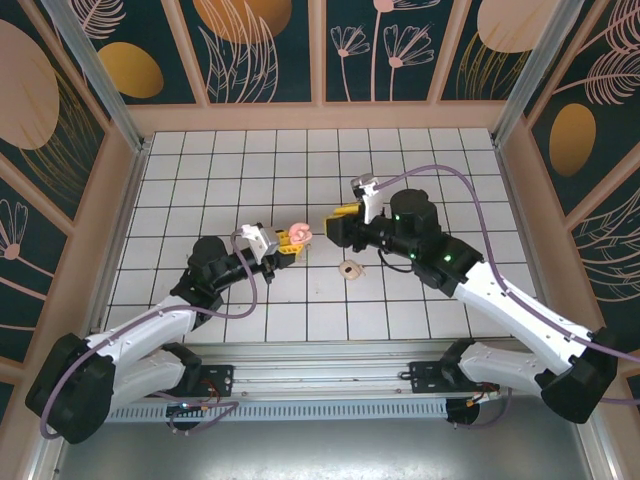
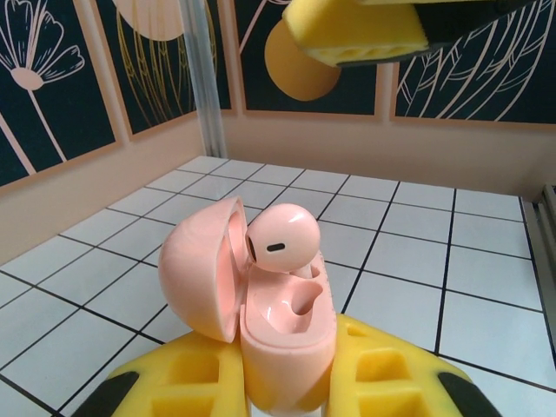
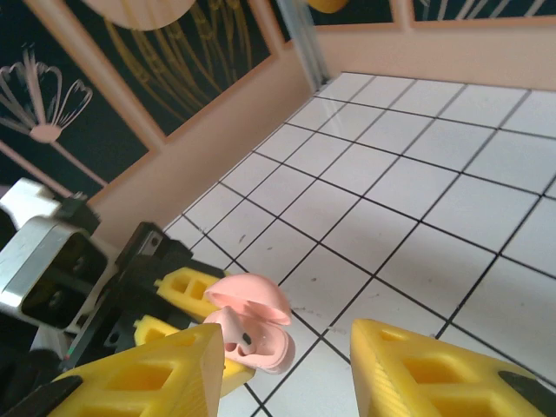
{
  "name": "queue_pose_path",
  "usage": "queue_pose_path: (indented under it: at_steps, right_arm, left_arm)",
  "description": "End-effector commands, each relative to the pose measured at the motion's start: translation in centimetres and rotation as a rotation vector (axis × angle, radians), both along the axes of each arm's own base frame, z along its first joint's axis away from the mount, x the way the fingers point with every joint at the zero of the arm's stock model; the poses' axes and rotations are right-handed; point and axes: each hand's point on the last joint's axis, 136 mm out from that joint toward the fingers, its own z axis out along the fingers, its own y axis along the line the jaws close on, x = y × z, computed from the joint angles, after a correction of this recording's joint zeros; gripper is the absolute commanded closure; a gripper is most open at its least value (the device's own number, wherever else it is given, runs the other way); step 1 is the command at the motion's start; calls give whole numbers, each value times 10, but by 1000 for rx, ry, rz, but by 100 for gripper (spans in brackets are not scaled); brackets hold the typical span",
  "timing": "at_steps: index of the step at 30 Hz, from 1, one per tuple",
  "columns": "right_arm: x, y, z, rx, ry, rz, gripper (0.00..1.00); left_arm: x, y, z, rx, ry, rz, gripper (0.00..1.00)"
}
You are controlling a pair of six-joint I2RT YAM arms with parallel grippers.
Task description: Insert the wireless bluetooth earbuds into the charging case
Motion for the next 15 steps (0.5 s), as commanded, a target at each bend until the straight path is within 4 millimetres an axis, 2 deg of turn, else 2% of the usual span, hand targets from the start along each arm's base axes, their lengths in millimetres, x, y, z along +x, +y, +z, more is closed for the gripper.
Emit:
queue_pose_path:
  at_steps: [1,5,8,15]
  right_arm:
    - [-14,6,16,-47,-209,151,57]
    - [-23,10,11,-147,-344,266,54]
    - [-34,13,1,-198,-449,369,55]
    - [-32,24,-12,-254,-517,454,60]
  left_arm:
    - [-3,-4,23,-52,-56,-38,92]
    - [-6,-5,24,-52,-63,-56,92]
    - [-10,-6,22,-49,-65,-74,92]
    - [-13,-5,25,-48,-82,-84,92]
